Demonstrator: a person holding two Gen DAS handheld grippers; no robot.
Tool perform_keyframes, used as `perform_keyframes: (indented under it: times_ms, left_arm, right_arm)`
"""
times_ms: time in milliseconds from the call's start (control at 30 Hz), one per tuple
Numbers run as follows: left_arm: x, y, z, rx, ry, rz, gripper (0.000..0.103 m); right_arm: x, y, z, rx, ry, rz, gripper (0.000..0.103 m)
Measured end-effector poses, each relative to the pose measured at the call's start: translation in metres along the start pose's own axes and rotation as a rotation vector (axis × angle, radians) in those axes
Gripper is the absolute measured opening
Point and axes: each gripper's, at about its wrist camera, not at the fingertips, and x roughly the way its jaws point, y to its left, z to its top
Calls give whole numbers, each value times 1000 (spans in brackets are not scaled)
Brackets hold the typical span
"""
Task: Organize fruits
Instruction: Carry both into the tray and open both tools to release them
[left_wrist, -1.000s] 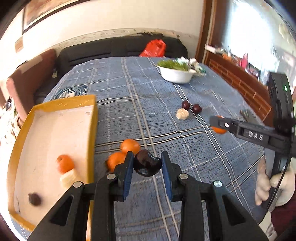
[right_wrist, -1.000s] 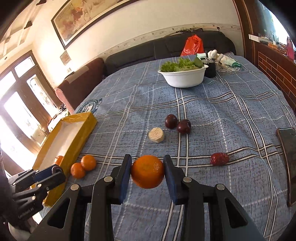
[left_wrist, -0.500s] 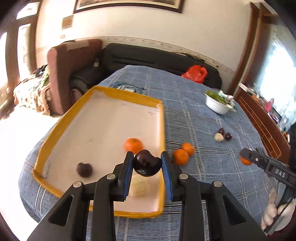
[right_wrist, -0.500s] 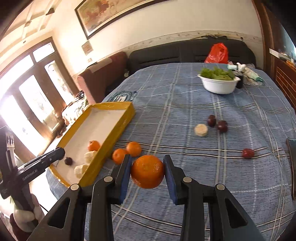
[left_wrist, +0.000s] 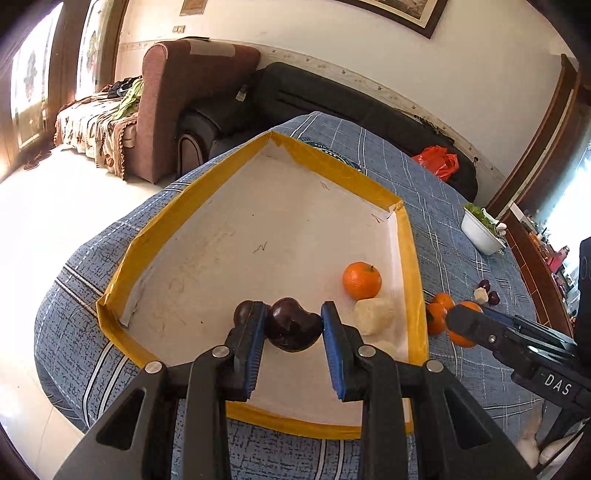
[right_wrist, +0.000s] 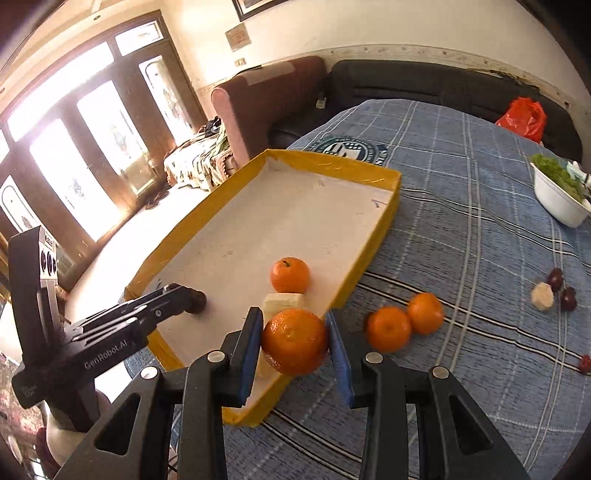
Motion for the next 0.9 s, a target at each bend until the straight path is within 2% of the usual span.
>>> perform_keyframes:
  times_ms: [133, 200, 267, 333, 500, 633, 767, 900]
  left_arm:
    - [3, 15, 1, -42, 13, -9, 29]
    - [-1, 20, 5, -57, 5, -23, 33]
    - [-7, 24, 8, -63, -12, -36, 47]
    - [-13, 27, 10, -68, -30, -48, 54]
    - [-20, 35, 11, -100, -51, -70, 64]
    - [-24, 44, 11, -143, -55, -83, 67]
    - [-33, 49, 11, -165, -66, -81, 74]
    - [-42, 46, 11, -172, -73, -94, 75]
  right_arm:
    - [30, 14, 13, -12, 53, 37, 39]
    - [43, 21, 18, -16, 70, 45, 39]
    - [52, 26, 20, -20, 83, 47, 39]
    - [61, 31, 22, -24, 94, 46, 39]
    - [73, 39, 24, -41, 108, 37, 40]
    - [74, 41, 26, -35, 102, 38, 41]
    - [61, 41, 30, -34, 70, 41, 52]
    - [40, 35, 32, -20, 32, 35, 54]
